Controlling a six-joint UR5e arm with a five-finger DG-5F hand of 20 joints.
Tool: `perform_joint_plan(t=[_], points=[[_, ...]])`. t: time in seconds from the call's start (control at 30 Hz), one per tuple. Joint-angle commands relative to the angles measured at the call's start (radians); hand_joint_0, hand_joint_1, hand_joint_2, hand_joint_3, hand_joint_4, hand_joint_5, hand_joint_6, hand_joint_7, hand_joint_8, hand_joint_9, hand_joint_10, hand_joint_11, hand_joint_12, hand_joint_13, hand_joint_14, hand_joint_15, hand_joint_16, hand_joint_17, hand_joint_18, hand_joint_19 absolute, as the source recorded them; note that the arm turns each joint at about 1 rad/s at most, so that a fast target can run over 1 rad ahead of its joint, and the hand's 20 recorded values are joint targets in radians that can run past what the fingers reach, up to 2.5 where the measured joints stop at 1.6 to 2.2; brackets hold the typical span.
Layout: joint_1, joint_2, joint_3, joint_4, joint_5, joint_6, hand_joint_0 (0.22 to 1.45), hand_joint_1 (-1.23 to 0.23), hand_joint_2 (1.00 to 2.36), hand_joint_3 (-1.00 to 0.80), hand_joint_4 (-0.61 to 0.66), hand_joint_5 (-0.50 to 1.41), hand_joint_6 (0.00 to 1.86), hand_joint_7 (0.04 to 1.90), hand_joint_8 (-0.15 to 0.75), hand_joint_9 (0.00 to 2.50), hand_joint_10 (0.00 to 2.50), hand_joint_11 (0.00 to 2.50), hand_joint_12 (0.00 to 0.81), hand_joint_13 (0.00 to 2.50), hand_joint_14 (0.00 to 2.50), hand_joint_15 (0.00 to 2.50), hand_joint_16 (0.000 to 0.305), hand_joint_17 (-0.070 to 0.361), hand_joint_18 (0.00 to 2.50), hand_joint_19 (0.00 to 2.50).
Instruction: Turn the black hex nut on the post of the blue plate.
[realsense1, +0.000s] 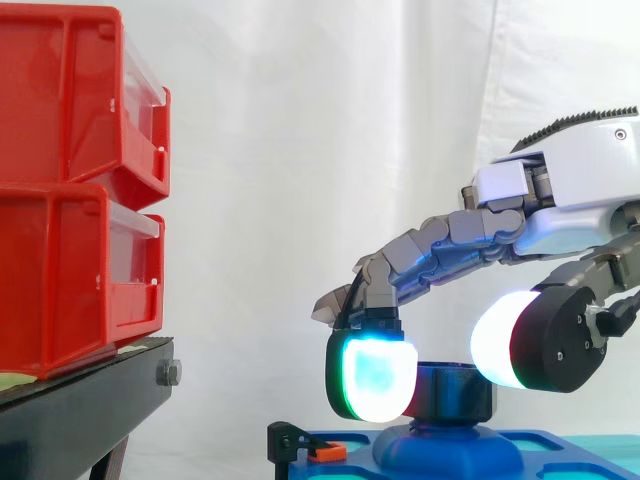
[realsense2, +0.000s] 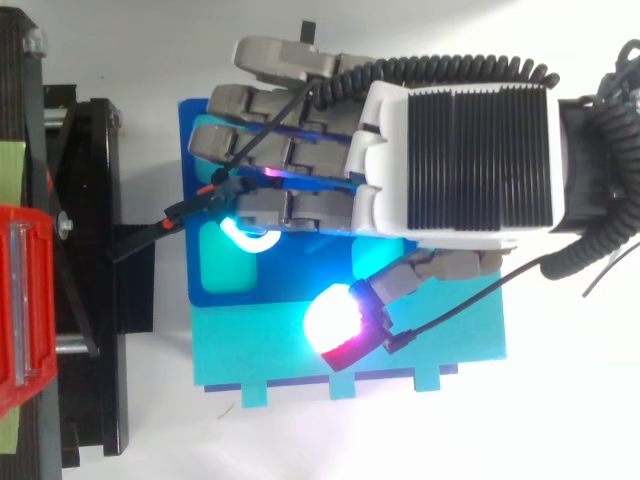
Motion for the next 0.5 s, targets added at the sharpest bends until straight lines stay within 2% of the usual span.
perform_joint_plan(t=[0.0,0.3,0.37,0.47], points=[[-0.014,0.000,0.000,-0.001,-0.021,-0.003,0.46,-0.36,1.00,-0.50,0.18,-0.22,0.50,1.03,0.195,0.18,0.00,0.00,0.332,0.21,0.00,0.01,0.048,0.107,0.00,0.00],[-0.042,0.000,0.000,-0.001,-0.064,-0.012,0.46,-0.36,1.00,-0.50,0.18,-0.22,0.50,1.03,0.195,0.18,0.00,0.00,0.332,0.21,0.00,0.01,0.048,0.108,0.00,0.00],[-0.059,0.001,0.000,-0.001,-0.083,-0.023,0.46,-0.36,1.00,-0.50,0.18,-0.21,0.50,1.03,0.195,0.18,0.00,0.00,0.332,0.21,0.00,0.01,0.048,0.108,0.00,0.00],[-0.074,0.000,0.000,0.002,-0.109,-0.024,0.46,-0.36,1.00,-0.50,0.18,-0.21,0.50,1.03,0.196,0.18,0.00,0.00,0.333,0.21,0.00,0.01,0.048,0.108,0.00,0.00]])
